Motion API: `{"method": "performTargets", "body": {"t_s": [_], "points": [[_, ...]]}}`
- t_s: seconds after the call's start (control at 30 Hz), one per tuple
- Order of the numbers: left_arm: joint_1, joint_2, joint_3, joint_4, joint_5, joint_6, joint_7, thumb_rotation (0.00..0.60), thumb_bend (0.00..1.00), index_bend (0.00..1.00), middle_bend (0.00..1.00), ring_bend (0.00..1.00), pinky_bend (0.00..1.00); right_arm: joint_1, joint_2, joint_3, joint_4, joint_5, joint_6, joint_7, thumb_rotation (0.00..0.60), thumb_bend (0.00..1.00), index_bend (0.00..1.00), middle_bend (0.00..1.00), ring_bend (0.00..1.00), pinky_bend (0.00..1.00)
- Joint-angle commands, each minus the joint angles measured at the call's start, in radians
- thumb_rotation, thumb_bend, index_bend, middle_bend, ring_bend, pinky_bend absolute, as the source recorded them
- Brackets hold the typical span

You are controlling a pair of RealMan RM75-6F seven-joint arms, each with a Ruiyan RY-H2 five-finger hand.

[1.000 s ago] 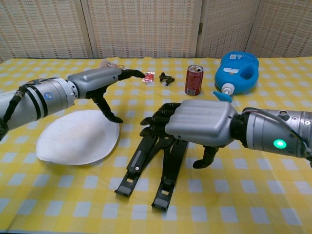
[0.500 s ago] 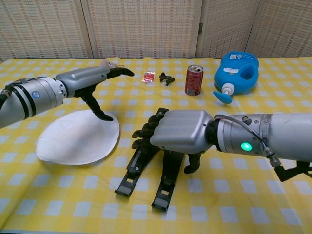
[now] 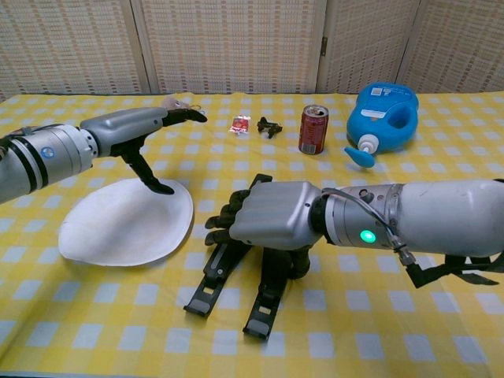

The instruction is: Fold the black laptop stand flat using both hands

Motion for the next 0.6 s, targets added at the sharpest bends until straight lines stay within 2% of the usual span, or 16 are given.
{"method": "performTargets", "body": {"t_s": [0.03, 0.2, 0.3, 0.6], "points": [[0.001, 0.000, 0.000, -0.001, 0.001, 0.001, 0.000, 0.600, 0.15, 0.00, 0.06, 0.00, 0.00, 0.013, -0.004, -0.006, 0.001, 0.009, 0.006, 0.000, 0.600, 0.24, 0.00, 0.11, 0.04, 0.02], [0.003, 0.003, 0.000, -0.006, 0.004, 0.004, 0.000, 0.600, 0.15, 0.00, 0.06, 0.00, 0.00, 0.025, -0.006, -0.015, 0.009, -0.006, 0.021, 0.027, 0.600, 0.24, 0.14, 0.21, 0.09, 0.03], [0.005, 0.004, 0.001, -0.005, 0.004, 0.004, 0.000, 0.600, 0.15, 0.00, 0.06, 0.00, 0.00, 0.020, -0.001, -0.018, 0.014, -0.056, 0.043, 0.070, 0.600, 0.24, 0.30, 0.30, 0.14, 0.06], [0.004, 0.003, -0.004, -0.009, 0.001, 0.003, 0.010, 0.600, 0.15, 0.00, 0.06, 0.00, 0.00, 0.007, 0.019, -0.034, 0.043, -0.230, 0.100, 0.223, 0.600, 0.24, 0.56, 0.48, 0.29, 0.13]]}}
